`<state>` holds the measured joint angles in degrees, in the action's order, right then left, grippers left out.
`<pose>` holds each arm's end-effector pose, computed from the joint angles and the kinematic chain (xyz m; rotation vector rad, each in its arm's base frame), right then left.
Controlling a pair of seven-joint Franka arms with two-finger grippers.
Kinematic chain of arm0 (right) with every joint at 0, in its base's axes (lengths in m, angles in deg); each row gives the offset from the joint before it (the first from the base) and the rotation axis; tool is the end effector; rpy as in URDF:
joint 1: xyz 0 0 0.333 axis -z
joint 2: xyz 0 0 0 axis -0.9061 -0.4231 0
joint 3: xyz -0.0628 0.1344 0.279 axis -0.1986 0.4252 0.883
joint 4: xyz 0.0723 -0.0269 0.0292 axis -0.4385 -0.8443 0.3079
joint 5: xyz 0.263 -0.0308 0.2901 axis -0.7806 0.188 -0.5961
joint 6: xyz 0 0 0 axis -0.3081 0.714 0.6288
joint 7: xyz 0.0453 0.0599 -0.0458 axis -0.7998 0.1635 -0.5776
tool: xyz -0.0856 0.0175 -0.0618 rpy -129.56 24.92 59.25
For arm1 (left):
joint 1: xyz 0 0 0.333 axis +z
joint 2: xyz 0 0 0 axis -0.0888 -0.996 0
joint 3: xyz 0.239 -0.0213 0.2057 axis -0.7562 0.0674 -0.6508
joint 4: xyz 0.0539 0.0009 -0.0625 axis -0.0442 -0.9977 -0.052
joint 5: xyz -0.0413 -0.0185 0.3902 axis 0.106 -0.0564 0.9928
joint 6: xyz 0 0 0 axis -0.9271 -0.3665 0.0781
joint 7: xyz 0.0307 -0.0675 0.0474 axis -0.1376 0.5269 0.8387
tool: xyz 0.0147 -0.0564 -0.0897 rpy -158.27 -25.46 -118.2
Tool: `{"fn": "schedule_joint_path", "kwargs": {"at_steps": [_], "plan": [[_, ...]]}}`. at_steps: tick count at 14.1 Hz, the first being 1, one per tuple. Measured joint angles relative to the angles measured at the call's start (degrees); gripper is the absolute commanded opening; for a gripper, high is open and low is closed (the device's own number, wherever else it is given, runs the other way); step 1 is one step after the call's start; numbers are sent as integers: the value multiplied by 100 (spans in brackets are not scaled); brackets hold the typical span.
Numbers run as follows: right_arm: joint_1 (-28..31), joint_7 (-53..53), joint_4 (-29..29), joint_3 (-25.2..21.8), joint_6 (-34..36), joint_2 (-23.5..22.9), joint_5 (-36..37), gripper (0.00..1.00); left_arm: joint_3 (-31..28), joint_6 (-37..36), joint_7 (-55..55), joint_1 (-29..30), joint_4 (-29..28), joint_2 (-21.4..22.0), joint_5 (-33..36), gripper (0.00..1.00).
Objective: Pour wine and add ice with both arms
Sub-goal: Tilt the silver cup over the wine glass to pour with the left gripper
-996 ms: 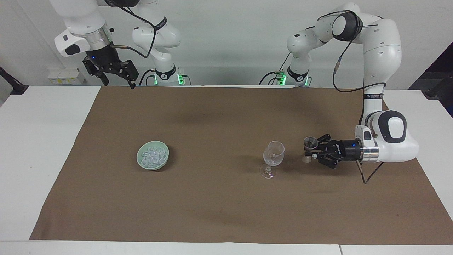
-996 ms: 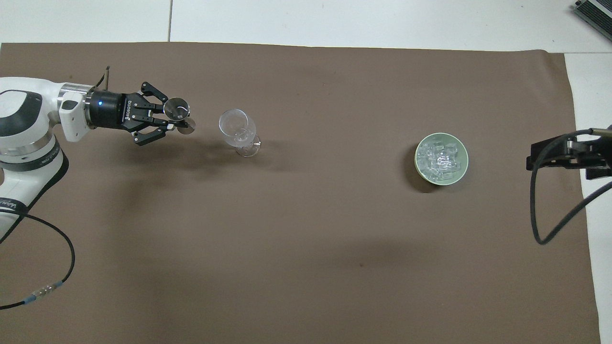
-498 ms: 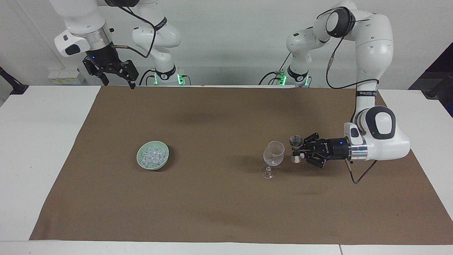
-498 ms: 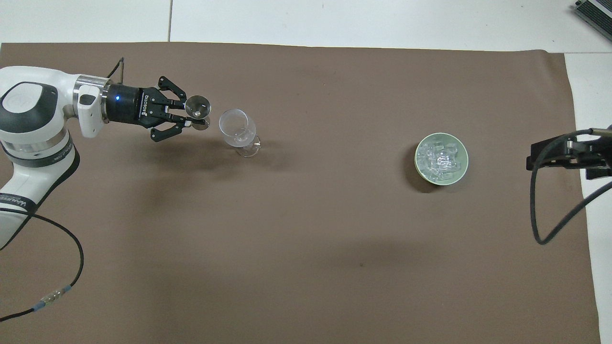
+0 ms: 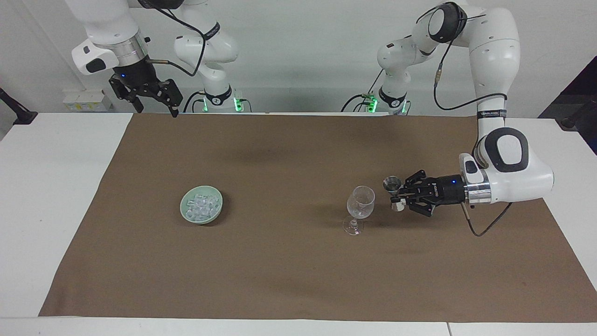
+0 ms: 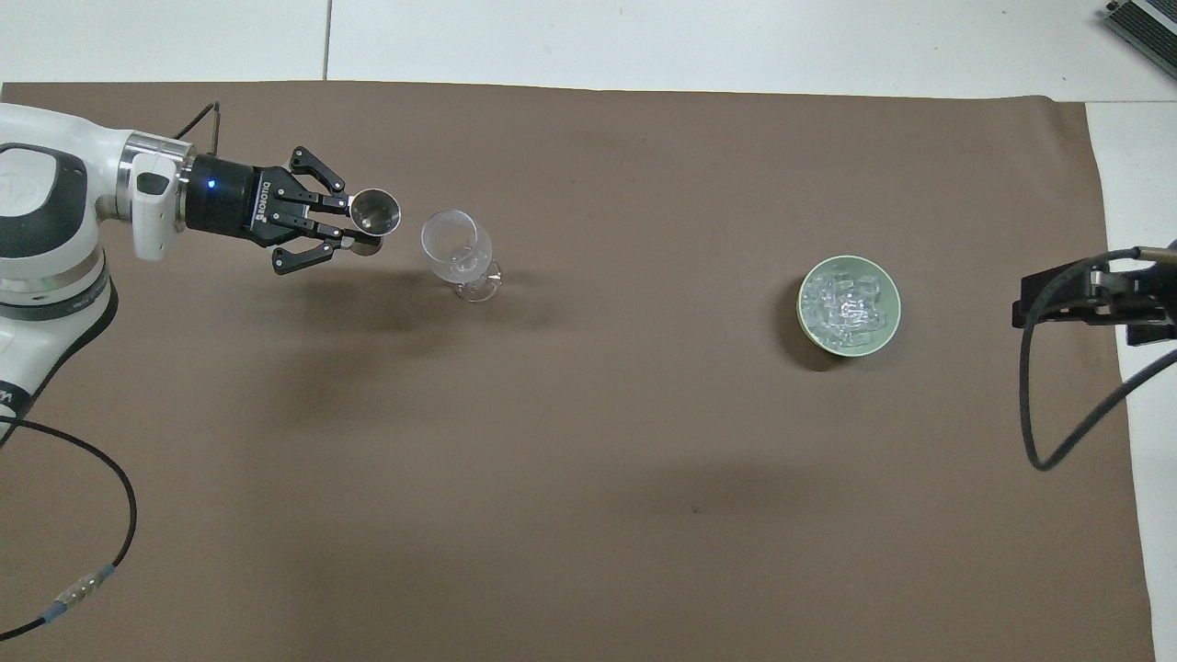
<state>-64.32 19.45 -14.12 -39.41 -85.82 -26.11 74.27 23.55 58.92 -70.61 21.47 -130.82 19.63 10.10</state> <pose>0.5329 0.0088 0.6558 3.1227 -0.2724 -0.0415 0.6695 -0.0791 0.3985 1.3417 -1.6276 0.9051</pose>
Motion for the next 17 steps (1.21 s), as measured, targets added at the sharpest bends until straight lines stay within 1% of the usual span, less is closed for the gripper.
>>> {"fn": "schedule_joint_path", "kwargs": {"at_steps": [4,9,14,17], "plan": [[0,0,0,0,0,0,0,100,-8,29,442,-26,-12,109,176,0],[0,0,0,0,0,0,0,100,-1,315,648,-87,-12,215,506,0],[0,0,0,0,0,0,0,100,3,601,872,-290,-13,307,814,0],[0,0,0,0,0,0,0,100,0,672,969,-346,-13,364,998,0]]}}
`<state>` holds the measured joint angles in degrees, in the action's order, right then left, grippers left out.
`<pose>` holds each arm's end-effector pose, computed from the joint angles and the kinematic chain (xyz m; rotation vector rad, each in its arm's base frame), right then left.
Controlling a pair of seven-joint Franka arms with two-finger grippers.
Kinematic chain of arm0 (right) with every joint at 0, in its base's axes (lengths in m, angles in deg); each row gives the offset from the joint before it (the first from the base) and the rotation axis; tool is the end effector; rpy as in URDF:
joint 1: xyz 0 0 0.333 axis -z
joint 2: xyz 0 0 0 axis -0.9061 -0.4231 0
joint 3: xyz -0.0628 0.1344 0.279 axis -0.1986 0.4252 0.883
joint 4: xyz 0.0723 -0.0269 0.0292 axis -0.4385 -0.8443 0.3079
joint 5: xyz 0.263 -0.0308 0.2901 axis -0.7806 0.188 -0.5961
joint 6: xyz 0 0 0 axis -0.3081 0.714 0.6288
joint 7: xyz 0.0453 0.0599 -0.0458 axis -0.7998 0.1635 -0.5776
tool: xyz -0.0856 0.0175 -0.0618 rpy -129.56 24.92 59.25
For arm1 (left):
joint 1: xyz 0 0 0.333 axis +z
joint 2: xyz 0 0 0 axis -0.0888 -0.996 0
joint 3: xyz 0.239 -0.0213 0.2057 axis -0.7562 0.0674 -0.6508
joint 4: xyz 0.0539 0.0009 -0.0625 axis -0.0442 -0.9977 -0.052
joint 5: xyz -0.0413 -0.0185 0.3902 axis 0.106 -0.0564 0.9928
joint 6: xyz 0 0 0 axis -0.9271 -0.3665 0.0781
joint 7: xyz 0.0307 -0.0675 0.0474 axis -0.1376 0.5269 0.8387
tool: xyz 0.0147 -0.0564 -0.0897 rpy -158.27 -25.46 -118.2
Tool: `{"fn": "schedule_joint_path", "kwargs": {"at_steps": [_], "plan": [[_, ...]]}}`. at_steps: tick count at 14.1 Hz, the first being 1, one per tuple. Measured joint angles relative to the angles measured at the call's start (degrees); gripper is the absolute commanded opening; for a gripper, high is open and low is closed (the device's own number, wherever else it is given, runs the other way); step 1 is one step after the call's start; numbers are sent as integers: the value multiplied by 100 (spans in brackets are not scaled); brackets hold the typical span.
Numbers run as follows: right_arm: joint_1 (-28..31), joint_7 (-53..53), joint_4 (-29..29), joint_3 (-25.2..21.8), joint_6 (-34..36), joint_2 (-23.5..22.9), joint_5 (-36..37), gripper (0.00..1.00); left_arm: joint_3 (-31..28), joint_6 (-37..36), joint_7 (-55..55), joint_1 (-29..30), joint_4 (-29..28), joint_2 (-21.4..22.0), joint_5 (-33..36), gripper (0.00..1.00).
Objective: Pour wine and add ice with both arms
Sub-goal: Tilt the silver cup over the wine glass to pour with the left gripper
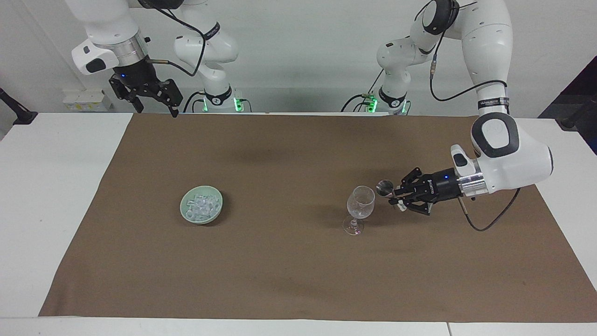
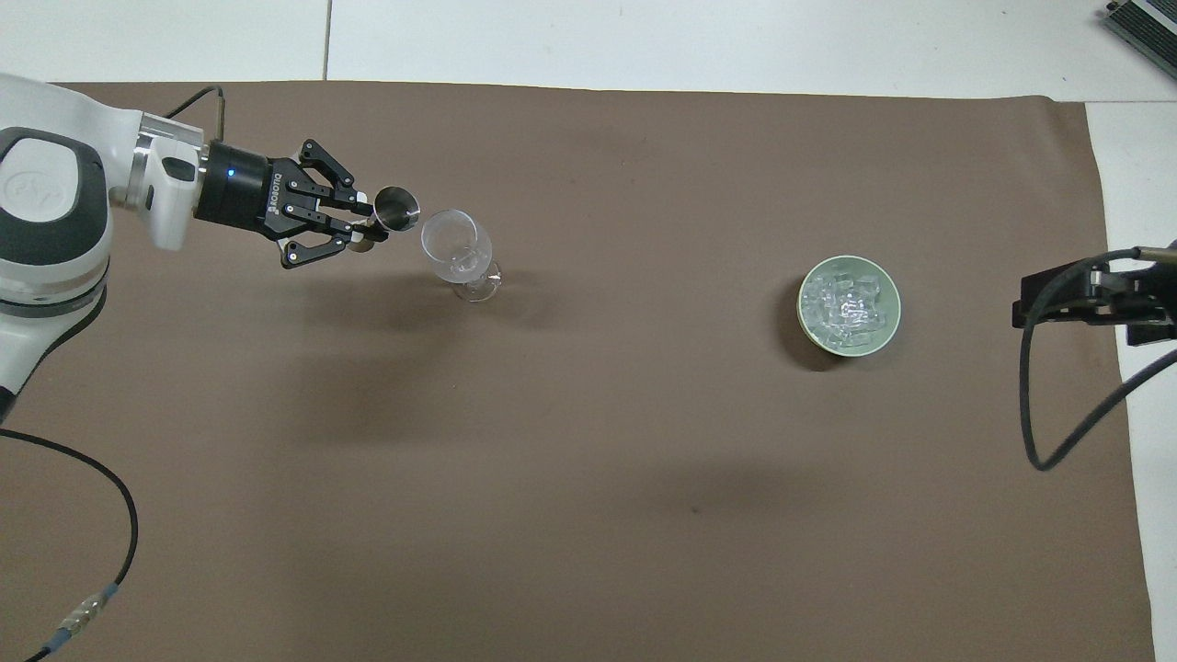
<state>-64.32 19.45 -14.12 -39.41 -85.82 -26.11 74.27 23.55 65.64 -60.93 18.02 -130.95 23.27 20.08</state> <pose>0.5329 0.0088 0.6558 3.1227 -0.2724 -0.0415 0.6674 -0.1034 0.4258 1.5442 -1.7434 0.7583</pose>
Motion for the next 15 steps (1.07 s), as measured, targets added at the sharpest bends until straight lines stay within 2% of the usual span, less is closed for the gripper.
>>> {"fn": "schedule_joint_path", "kwargs": {"at_steps": [11,15], "plan": [[0,0,0,0,0,0,0,100,4,245,883,-269,11,248,805,0],[0,0,0,1,1,0,0,100,11,371,1287,-414,18,330,1397,0]]}}
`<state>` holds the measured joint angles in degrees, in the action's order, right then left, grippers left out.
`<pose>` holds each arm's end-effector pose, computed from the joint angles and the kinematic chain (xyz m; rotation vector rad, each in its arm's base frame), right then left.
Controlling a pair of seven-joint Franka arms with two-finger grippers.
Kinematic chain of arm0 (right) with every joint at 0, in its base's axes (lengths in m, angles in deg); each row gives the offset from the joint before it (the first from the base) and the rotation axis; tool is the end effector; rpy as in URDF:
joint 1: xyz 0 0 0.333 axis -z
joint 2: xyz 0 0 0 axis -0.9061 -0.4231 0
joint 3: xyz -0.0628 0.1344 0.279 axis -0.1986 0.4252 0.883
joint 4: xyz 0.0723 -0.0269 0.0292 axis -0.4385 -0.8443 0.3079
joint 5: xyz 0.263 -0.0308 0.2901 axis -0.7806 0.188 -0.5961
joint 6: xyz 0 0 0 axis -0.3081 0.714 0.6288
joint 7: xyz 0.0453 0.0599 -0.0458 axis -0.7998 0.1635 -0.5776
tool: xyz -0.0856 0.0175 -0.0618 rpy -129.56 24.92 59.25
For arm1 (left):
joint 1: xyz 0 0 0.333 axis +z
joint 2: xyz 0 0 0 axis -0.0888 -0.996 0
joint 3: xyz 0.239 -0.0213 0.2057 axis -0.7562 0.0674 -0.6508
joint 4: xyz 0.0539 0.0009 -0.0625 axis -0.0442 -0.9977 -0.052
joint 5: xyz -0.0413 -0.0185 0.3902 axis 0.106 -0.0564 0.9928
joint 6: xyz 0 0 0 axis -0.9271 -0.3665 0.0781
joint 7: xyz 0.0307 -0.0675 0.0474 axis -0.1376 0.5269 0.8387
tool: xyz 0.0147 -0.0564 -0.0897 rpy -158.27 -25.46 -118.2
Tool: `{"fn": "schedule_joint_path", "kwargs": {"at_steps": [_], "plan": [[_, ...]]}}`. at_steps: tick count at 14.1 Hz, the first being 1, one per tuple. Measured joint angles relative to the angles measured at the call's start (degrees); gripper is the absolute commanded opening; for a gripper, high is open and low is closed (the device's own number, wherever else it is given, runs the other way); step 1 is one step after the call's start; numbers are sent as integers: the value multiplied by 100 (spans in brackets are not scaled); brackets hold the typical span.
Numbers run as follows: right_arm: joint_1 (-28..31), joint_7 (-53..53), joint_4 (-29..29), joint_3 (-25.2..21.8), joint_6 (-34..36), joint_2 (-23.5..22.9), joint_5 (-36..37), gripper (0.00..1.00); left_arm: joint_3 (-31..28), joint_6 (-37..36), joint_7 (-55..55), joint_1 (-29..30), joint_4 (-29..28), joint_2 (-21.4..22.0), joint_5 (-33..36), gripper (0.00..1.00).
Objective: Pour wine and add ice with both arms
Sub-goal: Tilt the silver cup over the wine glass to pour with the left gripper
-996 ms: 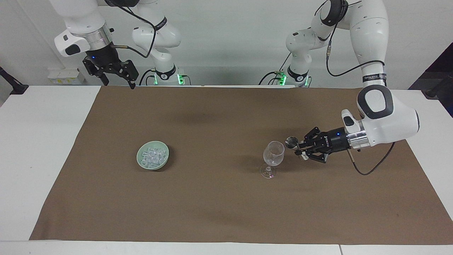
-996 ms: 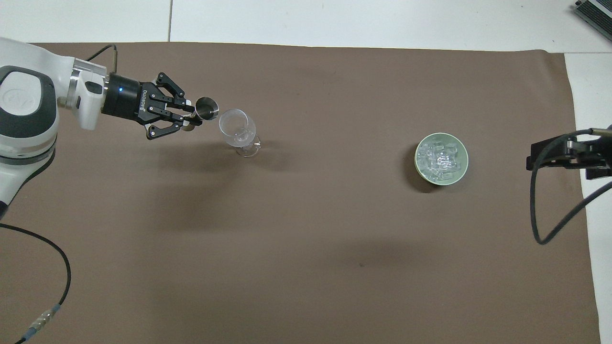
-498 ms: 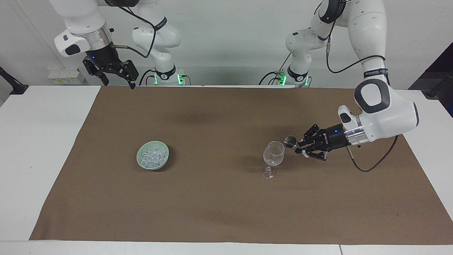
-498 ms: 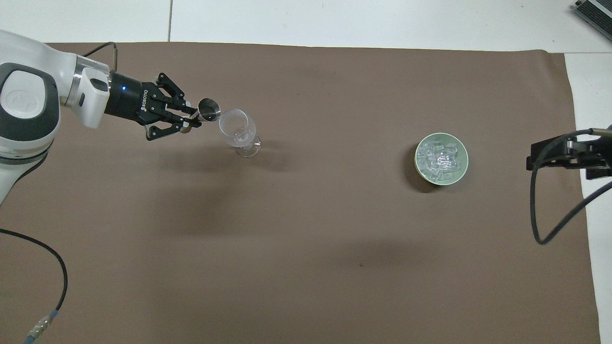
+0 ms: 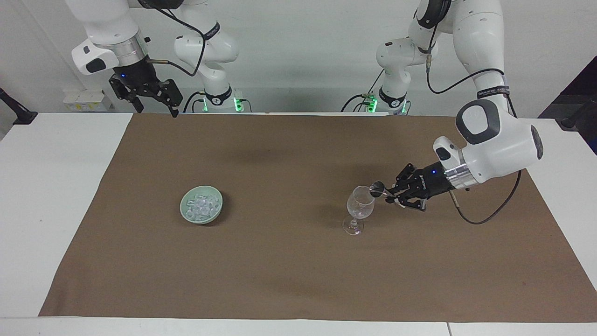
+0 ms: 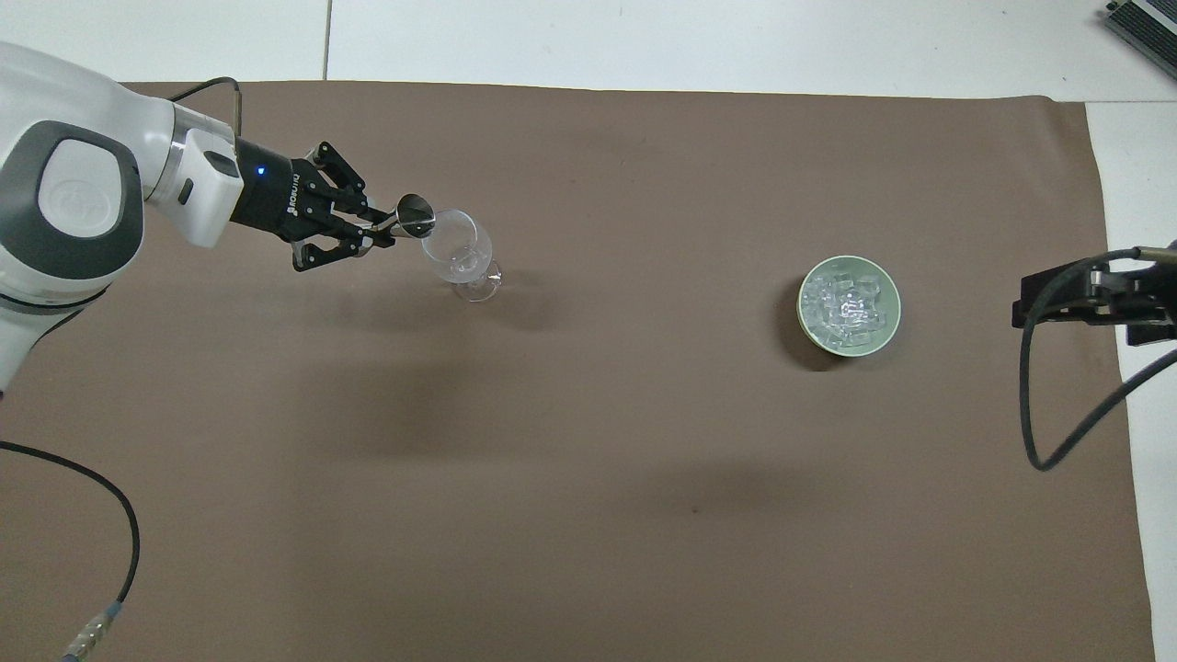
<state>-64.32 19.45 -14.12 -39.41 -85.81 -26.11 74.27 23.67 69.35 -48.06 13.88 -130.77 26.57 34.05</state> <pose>0.5329 0.0088 0.6558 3.1227 -0.2724 -0.0418 0.6577 -0.1356 0.4530 1.7615 -1.8654 0.5515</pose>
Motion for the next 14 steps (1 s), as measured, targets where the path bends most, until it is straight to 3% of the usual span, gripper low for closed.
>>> {"fn": "schedule_joint_path", "kwargs": {"at_steps": [14], "plan": [[26,0,0,-2,68,0,0,100,13,75,1207,-443,181,160,1311,0]]}}
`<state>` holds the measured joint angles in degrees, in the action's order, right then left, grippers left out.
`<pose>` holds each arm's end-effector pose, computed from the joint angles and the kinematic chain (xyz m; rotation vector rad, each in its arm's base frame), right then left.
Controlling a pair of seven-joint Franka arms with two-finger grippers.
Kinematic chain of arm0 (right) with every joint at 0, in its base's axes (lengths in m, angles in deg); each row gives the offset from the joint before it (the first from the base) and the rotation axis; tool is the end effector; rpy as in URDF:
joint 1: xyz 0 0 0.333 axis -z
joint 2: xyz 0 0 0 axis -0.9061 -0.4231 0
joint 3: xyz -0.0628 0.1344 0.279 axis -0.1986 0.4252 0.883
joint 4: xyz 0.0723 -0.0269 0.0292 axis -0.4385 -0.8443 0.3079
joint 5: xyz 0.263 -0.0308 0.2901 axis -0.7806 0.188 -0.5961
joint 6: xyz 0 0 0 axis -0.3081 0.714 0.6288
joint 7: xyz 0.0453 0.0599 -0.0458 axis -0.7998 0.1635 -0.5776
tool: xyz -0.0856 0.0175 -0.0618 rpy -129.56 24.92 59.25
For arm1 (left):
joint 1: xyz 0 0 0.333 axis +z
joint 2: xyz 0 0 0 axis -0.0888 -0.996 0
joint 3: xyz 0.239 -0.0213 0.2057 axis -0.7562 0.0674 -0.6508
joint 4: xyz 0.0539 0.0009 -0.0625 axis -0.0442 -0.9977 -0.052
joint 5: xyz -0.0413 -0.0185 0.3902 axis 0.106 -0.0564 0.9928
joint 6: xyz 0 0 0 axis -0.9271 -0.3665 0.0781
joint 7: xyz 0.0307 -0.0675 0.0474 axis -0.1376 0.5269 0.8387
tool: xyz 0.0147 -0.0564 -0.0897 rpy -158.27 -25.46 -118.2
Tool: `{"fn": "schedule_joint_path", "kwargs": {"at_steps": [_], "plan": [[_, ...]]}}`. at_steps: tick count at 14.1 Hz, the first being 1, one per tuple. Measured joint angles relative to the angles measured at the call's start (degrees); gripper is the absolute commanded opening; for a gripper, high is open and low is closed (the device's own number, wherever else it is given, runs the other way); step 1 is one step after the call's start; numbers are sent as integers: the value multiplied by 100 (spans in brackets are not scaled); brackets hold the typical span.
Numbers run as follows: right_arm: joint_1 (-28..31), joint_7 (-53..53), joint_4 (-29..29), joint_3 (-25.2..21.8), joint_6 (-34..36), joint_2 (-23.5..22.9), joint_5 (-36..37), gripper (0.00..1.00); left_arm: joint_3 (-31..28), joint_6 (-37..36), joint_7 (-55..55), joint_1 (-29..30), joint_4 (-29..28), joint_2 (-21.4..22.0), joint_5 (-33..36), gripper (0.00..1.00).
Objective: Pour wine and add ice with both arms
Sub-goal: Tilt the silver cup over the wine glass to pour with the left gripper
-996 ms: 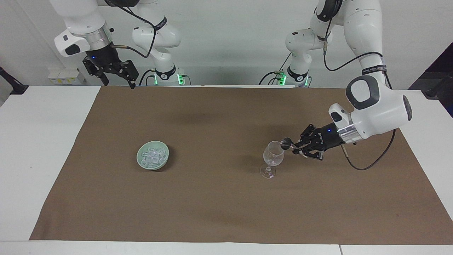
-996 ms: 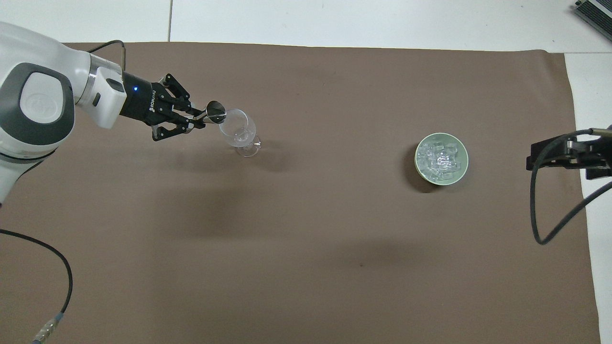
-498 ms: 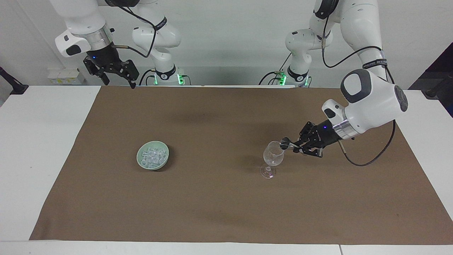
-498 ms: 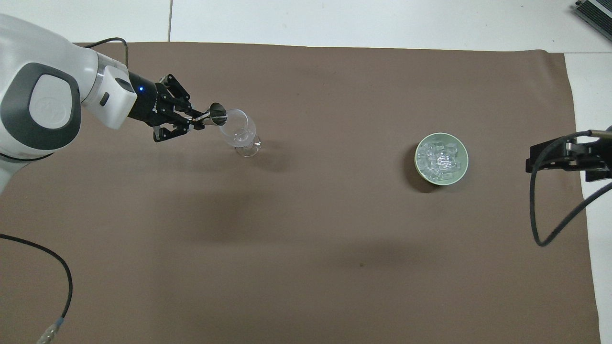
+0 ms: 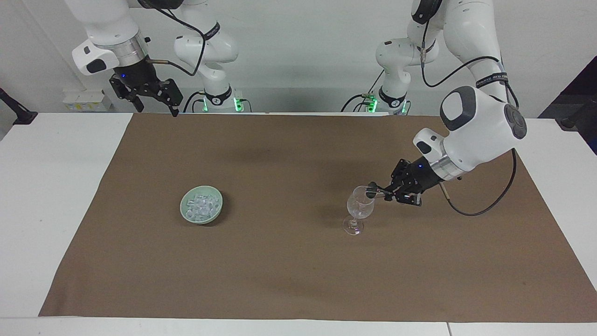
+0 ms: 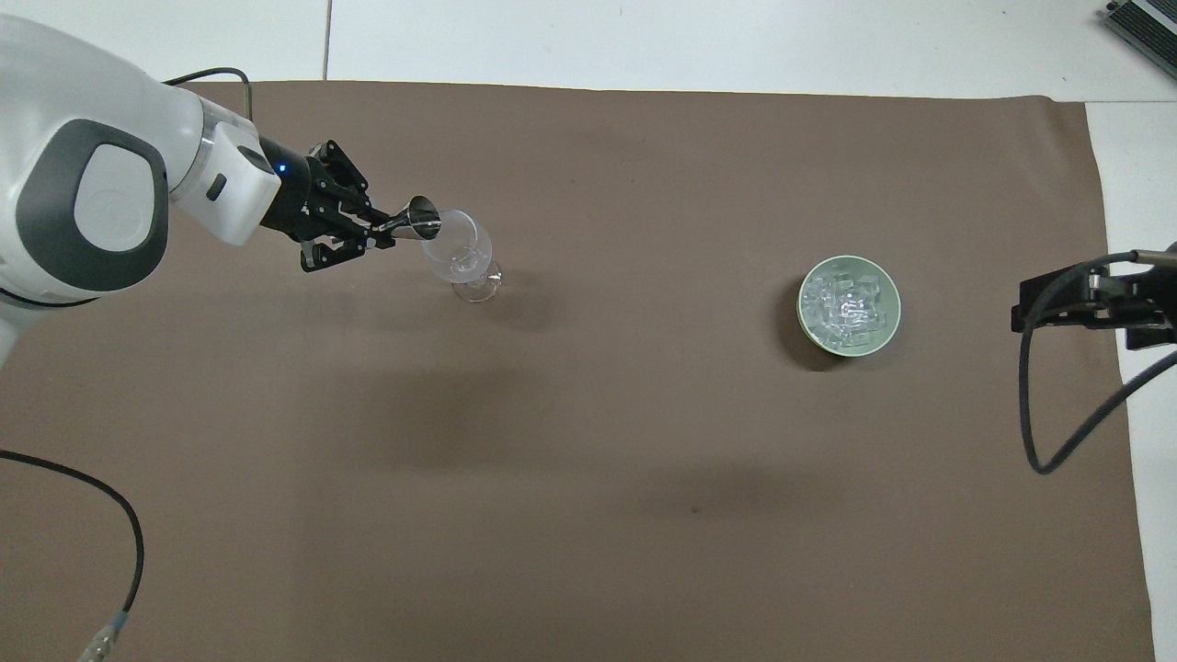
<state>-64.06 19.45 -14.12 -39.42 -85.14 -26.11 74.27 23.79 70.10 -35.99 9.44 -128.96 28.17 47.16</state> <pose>0.5317 0.0062 0.6548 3.1207 -0.2796 -0.0601 0.6487 -0.1717 0.4778 1.9471 -1.9660 0.3833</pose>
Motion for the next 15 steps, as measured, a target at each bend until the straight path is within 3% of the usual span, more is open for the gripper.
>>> {"fn": "schedule_joint_path", "kwargs": {"at_steps": [15], "plan": [[13,0,0,37,0,0,0,100,17,9,800,-289,99,121,1064,0]]}}
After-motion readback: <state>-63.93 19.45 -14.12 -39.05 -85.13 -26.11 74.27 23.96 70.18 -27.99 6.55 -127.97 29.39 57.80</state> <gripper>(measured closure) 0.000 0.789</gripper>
